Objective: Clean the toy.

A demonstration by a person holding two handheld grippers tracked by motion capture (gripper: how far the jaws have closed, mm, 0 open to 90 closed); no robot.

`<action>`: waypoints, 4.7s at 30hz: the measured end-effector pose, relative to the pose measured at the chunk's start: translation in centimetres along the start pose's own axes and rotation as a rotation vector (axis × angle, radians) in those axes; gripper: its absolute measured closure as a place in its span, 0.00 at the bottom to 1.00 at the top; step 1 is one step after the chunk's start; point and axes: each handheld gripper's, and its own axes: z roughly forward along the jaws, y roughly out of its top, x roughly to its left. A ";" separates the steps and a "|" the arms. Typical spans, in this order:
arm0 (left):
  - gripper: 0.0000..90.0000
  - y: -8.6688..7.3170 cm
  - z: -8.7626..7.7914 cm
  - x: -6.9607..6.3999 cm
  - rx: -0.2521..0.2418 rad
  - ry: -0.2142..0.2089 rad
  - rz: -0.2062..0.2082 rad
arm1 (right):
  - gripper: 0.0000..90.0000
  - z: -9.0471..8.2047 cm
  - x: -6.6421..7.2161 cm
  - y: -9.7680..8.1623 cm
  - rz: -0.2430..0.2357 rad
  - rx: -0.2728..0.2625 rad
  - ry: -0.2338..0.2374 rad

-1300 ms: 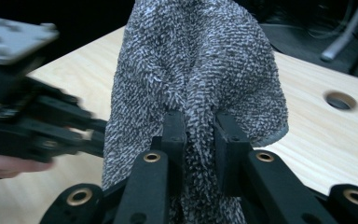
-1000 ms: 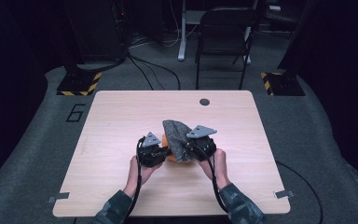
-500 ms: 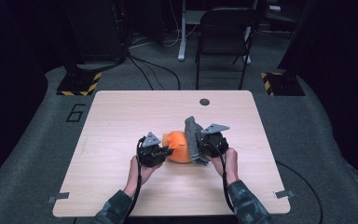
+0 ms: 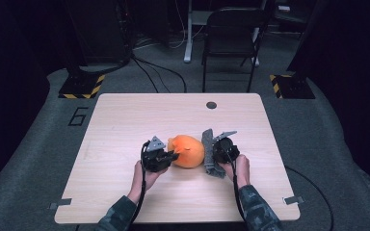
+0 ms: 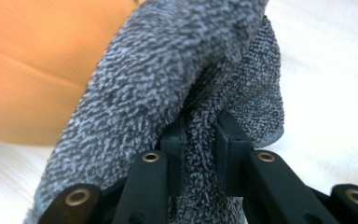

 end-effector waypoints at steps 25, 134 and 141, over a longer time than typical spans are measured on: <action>0.85 -0.1 0.0 0.1 0.007 0.006 0.021 | 0.84 -5.0 3.5 2.4 -0.035 -0.268 0.087; 0.90 0.0 0.0 0.2 0.020 -0.008 -0.004 | 0.84 -8.2 1.1 2.6 0.061 -0.362 0.146; 0.90 -0.2 -0.2 -0.1 0.025 0.003 0.006 | 0.84 -7.4 6.2 4.0 -0.073 -0.365 0.161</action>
